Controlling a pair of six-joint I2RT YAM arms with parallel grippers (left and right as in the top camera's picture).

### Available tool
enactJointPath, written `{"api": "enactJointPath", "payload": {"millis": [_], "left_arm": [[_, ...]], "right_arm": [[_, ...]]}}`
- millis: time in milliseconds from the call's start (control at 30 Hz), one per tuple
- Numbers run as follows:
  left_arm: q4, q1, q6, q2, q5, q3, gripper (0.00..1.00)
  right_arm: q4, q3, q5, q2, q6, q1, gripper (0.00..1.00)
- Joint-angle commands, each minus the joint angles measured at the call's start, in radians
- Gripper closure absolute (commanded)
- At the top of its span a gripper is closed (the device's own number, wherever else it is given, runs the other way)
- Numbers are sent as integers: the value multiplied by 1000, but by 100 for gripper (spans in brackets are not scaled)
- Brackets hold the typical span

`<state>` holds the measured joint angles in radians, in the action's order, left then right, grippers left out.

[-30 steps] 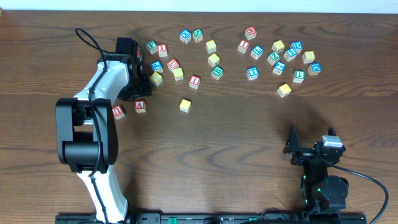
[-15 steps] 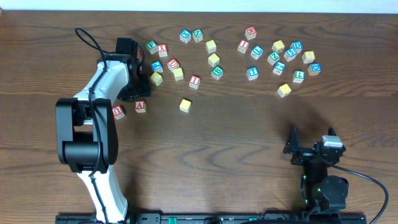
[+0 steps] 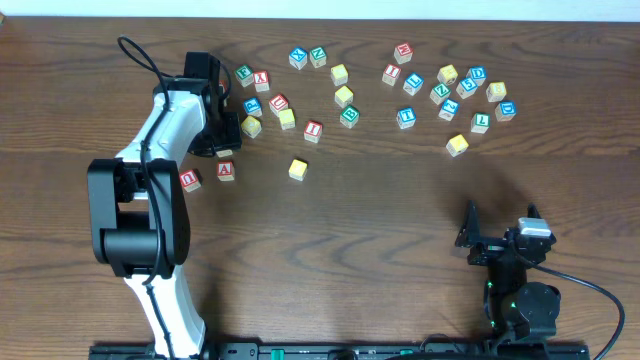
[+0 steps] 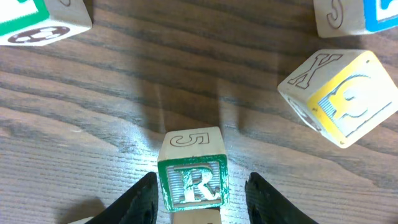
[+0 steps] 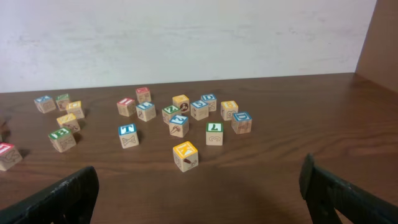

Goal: Spell out ROBOT
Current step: 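Close the left gripper on the green R block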

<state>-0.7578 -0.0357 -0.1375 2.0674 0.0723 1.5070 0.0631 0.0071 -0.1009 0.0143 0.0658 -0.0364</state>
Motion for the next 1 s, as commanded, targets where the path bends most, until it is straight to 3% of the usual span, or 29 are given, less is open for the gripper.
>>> {"api": "enactJointPath", "payload": {"millis": [0,967], "left_arm": [[-11,2,-6,-5,-13,26,55],[-14,2,-6,-5,-12,26,55]], "right_arm": [[4,-2,3,-8,-11,10,1],[3,-2,3,-8,-11,10,1]]}}
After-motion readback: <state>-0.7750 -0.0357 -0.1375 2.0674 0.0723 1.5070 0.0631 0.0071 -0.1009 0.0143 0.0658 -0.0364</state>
